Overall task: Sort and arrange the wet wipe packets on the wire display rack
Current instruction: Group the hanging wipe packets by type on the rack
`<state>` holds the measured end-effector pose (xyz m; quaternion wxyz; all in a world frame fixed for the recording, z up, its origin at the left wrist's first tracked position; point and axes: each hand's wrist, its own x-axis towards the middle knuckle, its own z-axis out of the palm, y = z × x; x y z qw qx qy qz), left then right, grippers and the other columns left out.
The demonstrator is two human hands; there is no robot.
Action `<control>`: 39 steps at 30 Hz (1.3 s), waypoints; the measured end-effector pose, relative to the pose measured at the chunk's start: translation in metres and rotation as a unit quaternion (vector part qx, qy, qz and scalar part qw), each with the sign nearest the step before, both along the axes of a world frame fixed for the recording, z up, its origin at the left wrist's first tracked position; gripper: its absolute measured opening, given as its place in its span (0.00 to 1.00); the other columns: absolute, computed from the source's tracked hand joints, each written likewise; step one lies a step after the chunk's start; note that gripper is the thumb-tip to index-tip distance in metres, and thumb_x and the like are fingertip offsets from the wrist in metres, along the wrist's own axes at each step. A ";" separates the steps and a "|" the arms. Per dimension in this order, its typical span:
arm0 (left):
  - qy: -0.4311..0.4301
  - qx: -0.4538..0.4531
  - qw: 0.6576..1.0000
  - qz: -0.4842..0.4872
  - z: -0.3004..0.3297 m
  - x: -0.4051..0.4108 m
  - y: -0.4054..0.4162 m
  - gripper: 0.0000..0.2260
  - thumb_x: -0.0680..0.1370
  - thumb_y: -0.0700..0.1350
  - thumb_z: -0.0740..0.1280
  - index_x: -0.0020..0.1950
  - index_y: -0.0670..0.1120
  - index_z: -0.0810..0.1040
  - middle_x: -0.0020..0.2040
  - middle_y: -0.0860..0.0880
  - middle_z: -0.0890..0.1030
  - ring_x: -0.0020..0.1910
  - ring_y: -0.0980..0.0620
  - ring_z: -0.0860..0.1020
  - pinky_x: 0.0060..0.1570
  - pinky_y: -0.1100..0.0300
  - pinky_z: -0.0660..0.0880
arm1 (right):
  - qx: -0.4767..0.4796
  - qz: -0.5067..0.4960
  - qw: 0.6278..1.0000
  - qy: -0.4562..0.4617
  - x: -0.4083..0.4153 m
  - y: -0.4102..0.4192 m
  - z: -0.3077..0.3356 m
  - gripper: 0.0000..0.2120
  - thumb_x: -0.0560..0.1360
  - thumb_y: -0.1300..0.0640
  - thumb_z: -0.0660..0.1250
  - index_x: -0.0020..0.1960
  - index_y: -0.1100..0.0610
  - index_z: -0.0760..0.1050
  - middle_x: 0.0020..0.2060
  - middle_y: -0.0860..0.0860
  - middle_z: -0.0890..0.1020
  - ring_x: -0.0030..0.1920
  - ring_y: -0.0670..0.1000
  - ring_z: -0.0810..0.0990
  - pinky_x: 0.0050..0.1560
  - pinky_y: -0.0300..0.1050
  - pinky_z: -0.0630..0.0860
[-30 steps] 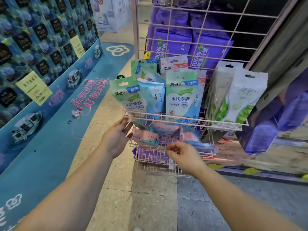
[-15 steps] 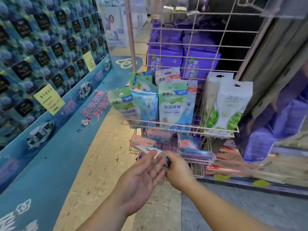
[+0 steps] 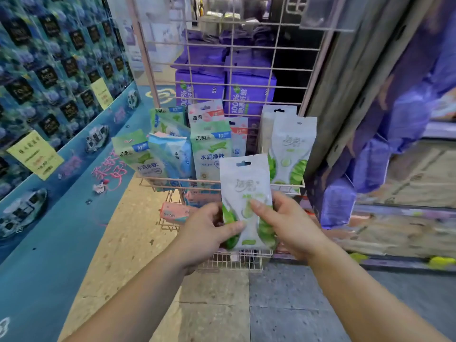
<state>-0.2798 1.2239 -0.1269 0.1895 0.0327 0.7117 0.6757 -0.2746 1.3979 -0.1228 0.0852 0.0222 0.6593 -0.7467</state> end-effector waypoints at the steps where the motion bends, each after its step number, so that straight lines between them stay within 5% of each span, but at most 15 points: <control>1: -0.002 0.013 1.000 0.006 0.003 -0.003 0.002 0.11 0.73 0.36 0.71 0.55 0.43 0.79 0.51 0.45 0.85 0.49 0.48 0.84 0.46 0.54 0.81 | 0.001 -0.005 1.000 0.009 -0.002 0.002 0.005 0.18 0.70 0.54 0.69 0.58 0.59 0.77 0.52 0.55 0.85 0.51 0.54 0.84 0.51 0.53 0.81; 5: -0.010 0.051 0.998 0.027 0.019 -0.016 0.006 0.09 0.74 0.34 0.70 0.52 0.42 0.80 0.48 0.45 0.86 0.43 0.51 0.84 0.36 0.61 0.79 | 0.032 -0.021 0.998 0.042 -0.005 0.018 0.018 0.09 0.74 0.64 0.67 0.53 0.58 0.79 0.48 0.53 0.86 0.48 0.49 0.84 0.48 0.42 0.81; 11: 0.047 0.022 0.998 0.030 0.047 -0.036 0.021 0.09 0.74 0.37 0.71 0.51 0.47 0.81 0.50 0.48 0.86 0.47 0.53 0.84 0.43 0.59 0.81 | 0.085 -0.051 0.989 0.109 -0.018 0.034 0.039 0.08 0.74 0.65 0.68 0.52 0.57 0.81 0.43 0.51 0.86 0.44 0.46 0.83 0.49 0.39 0.80; 16: 0.208 -0.137 0.967 0.045 0.066 -0.069 0.063 0.07 0.73 0.45 0.72 0.49 0.53 0.79 0.48 0.56 0.83 0.48 0.55 0.81 0.50 0.57 0.77 | 0.128 -0.157 0.969 0.141 -0.033 0.057 0.054 0.09 0.73 0.61 0.71 0.53 0.53 0.80 0.45 0.50 0.86 0.47 0.48 0.84 0.48 0.43 0.81; 20: 0.272 -0.331 0.903 0.033 0.049 -0.082 0.089 0.15 0.71 0.49 0.73 0.55 0.46 0.77 0.53 0.49 0.79 0.52 0.48 0.77 0.52 0.57 0.73 | 0.295 -0.226 0.926 0.069 -0.037 0.072 0.041 0.19 0.69 0.52 0.75 0.57 0.49 0.73 0.49 0.46 0.82 0.51 0.49 0.81 0.52 0.49 0.79; 24: 0.221 -0.307 0.926 0.007 0.038 -0.088 0.085 0.20 0.70 0.50 0.74 0.60 0.48 0.75 0.57 0.50 0.80 0.55 0.49 0.78 0.53 0.58 0.73 | 0.339 -0.198 0.919 0.034 -0.042 0.081 0.029 0.36 0.69 0.47 0.74 0.73 0.49 0.62 0.64 0.47 0.75 0.64 0.49 0.74 0.64 0.49 0.73; 29: 0.214 -0.227 0.950 0.012 0.042 -0.096 0.088 0.20 0.72 0.51 0.72 0.62 0.53 0.74 0.59 0.54 0.80 0.57 0.52 0.78 0.60 0.51 0.74 | 0.318 -0.159 0.935 0.011 -0.053 0.081 0.031 0.39 0.66 0.31 0.66 0.72 0.47 0.65 0.65 0.45 0.76 0.65 0.47 0.76 0.64 0.51 0.74; 33: 0.261 -0.191 0.945 0.049 0.037 -0.102 0.088 0.25 0.70 0.45 0.74 0.65 0.51 0.71 0.60 0.52 0.80 0.60 0.52 0.77 0.62 0.50 0.74 | 0.286 -0.145 0.944 0.074 -0.058 0.078 0.033 0.15 0.75 0.53 0.68 0.61 0.48 0.77 0.48 0.43 0.85 0.47 0.42 0.84 0.52 0.48 0.81; 39: 0.209 -0.161 0.963 0.060 0.036 -0.102 0.084 0.33 0.69 0.42 0.76 0.70 0.49 0.64 0.63 0.53 0.75 0.59 0.60 0.72 0.58 0.67 0.67 | 0.239 -0.121 0.960 0.083 -0.059 0.077 0.029 0.19 0.73 0.61 0.71 0.57 0.41 0.75 0.52 0.41 0.84 0.51 0.43 0.83 0.56 0.52 0.80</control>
